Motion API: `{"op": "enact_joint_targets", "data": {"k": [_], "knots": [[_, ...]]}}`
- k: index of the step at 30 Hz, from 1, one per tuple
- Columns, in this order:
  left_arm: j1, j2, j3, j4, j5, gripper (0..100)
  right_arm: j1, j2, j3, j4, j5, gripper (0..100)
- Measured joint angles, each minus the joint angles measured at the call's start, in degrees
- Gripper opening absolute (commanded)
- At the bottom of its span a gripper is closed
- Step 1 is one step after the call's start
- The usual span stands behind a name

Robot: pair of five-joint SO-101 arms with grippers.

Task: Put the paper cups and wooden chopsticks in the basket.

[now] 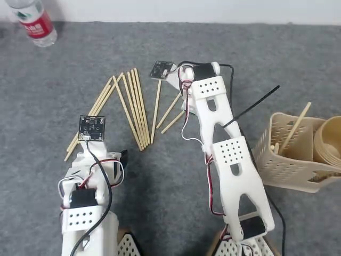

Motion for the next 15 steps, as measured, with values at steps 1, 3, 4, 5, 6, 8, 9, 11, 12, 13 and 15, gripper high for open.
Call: {"op": "enact_joint_targets", "data": {"k": [1, 3, 4, 5, 6, 8, 9, 11, 12, 13, 15], "knots": [[0.00, 0.00, 0.00, 0.00, 0.00, 24, 0.00, 0.00, 0.00, 0.00, 1.23, 20.5], [0.00, 0.00, 0.00, 0.00, 0.00, 24, 0.00, 0.09, 0.00, 0.00, 2.90, 20.5], [0.00, 0.00, 0.00, 0.00, 0.00, 24, 0.00, 0.35, 0.00, 0.00, 3.52, 20.5], [0.00, 0.00, 0.00, 0.00, 0.00, 24, 0.00, 0.35, -0.09, 0.00, 4.13, 20.5], [0.00, 0.00, 0.00, 0.00, 0.00, 24, 0.00, 0.35, -0.09, 0.18, 4.57, 20.5], [0.00, 0.00, 0.00, 0.00, 0.00, 24, 0.00, 0.35, -0.09, 0.18, 5.19, 20.5], [0.00, 0.00, 0.00, 0.00, 0.00, 24, 0.00, 0.18, -0.09, 0.18, 5.36, 20.5], [0.00, 0.00, 0.00, 0.00, 0.00, 24, -0.35, -0.18, 0.00, 0.18, 5.98, 20.5], [0.00, 0.00, 0.00, 0.00, 0.00, 24, -0.79, -0.53, 0.00, 0.18, 6.59, 20.5], [0.00, 0.00, 0.00, 0.00, 0.00, 24, -1.49, -0.70, 0.00, 0.18, 7.38, 20.5], [0.00, 0.00, 0.00, 0.00, 0.00, 24, -2.81, -0.88, 0.00, 0.18, 8.53, 20.5]]}}
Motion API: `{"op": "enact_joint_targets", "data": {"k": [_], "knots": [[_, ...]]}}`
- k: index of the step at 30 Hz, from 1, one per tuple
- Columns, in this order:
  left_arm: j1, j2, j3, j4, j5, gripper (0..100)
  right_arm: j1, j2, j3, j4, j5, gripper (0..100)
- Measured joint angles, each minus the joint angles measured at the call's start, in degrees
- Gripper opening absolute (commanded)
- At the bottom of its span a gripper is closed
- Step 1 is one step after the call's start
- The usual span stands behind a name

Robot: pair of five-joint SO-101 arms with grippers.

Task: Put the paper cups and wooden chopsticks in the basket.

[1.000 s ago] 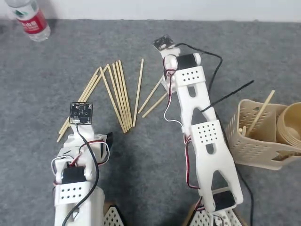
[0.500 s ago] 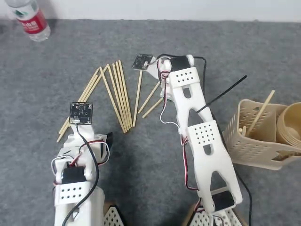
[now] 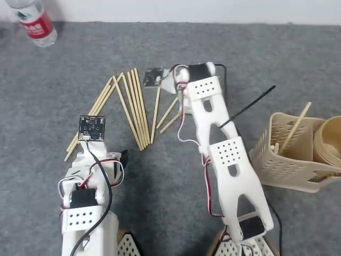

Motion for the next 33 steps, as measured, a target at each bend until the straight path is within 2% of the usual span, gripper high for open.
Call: {"op": "enact_joint_targets", "data": {"k": [11, 15, 17, 19, 33], "knots": [[0.00, 0.00, 0.00, 0.00, 0.00, 24, 0.53, 1.49, 2.90, 0.00, 7.12, 19.3], [0.00, 0.00, 0.00, 0.00, 0.00, 24, 0.88, 1.85, 2.20, 0.09, 9.23, 0.0], [0.00, 0.00, 0.00, 0.00, 0.00, 24, 1.67, 1.85, 2.11, 0.09, 10.11, 3.8], [0.00, 0.00, 0.00, 0.00, 0.00, 24, 2.55, 1.85, 2.11, 0.09, 10.37, 0.2], [0.00, 0.00, 0.00, 0.00, 0.00, 24, 2.99, 1.49, 2.20, 0.09, 10.29, 0.9]]}}
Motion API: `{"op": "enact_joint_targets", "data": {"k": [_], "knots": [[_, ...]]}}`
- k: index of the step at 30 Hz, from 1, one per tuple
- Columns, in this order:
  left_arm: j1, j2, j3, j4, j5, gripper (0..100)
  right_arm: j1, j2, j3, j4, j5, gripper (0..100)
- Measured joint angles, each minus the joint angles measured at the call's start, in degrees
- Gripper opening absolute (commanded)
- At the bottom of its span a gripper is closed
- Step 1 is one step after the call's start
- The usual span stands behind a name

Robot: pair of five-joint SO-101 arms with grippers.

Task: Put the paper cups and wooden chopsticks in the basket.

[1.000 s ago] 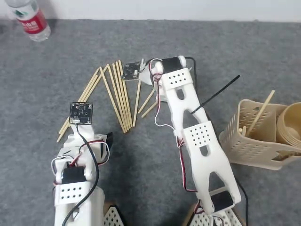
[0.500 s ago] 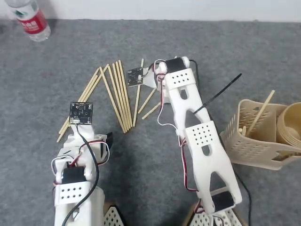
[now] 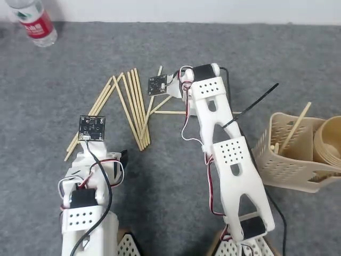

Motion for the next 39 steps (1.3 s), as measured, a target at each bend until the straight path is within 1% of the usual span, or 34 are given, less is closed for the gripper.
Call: {"op": "enact_joint_targets", "data": {"k": [4, 8, 10, 15, 19, 27, 30, 33, 35, 39], "knots": [[0.00, 0.00, 0.00, 0.00, 0.00, 24, 0.00, -3.25, 1.32, 0.18, -3.16, 0.9], [0.00, 0.00, 0.00, 0.00, 0.00, 24, -2.11, -11.69, 6.77, 0.18, -5.19, 0.9], [0.00, 0.00, 0.00, 0.00, 0.00, 24, -3.96, -17.49, 12.31, 0.18, -5.54, 0.9], [0.00, 0.00, 0.00, 0.00, 0.00, 24, -9.23, -35.08, 31.47, 0.18, -5.89, 0.9], [0.00, 0.00, 0.00, 0.00, 0.00, 24, -11.87, -48.97, 40.97, 0.18, -6.07, 0.9], [0.00, 0.00, 0.00, 0.00, 0.00, 24, -12.48, -69.98, 43.43, 0.18, -13.71, 0.9], [0.00, 0.00, 0.00, 0.00, 0.00, 24, -12.48, -75.34, 43.43, 0.18, -19.25, 0.9], [0.00, 0.00, 0.00, 0.00, 0.00, 24, -12.13, -80.26, 42.64, 0.09, -27.25, 0.9], [0.00, 0.00, 0.00, 0.00, 0.00, 24, -9.41, -83.96, 40.79, -0.62, -34.73, 0.9], [0.00, 0.00, 0.00, 0.00, 0.00, 24, 0.97, -92.57, 38.68, -2.46, -52.04, 0.9]]}}
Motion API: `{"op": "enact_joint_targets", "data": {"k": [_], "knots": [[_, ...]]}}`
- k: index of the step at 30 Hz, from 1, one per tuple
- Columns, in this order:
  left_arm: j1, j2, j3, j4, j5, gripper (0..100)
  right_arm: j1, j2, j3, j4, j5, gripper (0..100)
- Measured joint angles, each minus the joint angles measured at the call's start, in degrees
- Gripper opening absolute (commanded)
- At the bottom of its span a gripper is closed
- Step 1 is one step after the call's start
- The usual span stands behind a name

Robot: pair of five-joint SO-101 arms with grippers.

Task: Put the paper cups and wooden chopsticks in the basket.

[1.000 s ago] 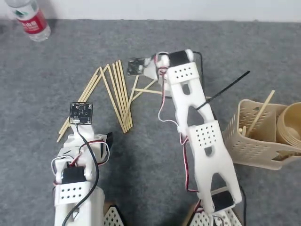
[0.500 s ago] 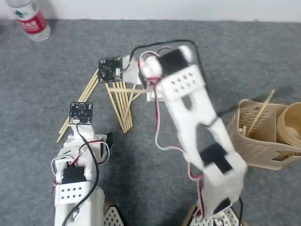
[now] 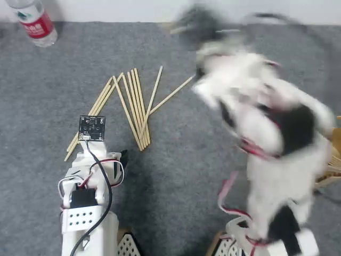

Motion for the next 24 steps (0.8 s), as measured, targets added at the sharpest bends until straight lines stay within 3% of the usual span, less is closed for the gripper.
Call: {"op": "enact_joint_targets", "data": {"k": [3, 8, 14, 18, 24], "knots": [[0.00, 0.00, 0.00, 0.00, 0.00, 24, 5.01, -5.36, -0.44, 2.11, -7.38, 0.9], [0.00, 0.00, 0.00, 0.00, 0.00, 24, 7.91, -14.33, 1.76, 2.73, -9.85, 0.9], [0.00, 0.00, 0.00, 0.00, 0.00, 24, 12.92, -22.68, 14.15, 1.49, -14.59, 0.9], [0.00, 0.00, 0.00, 0.00, 0.00, 24, 18.46, -29.71, 25.14, -6.68, -14.86, 0.9], [0.00, 0.00, 0.00, 0.00, 0.00, 24, 24.44, -42.81, 50.64, -28.22, -12.66, 0.9]]}}
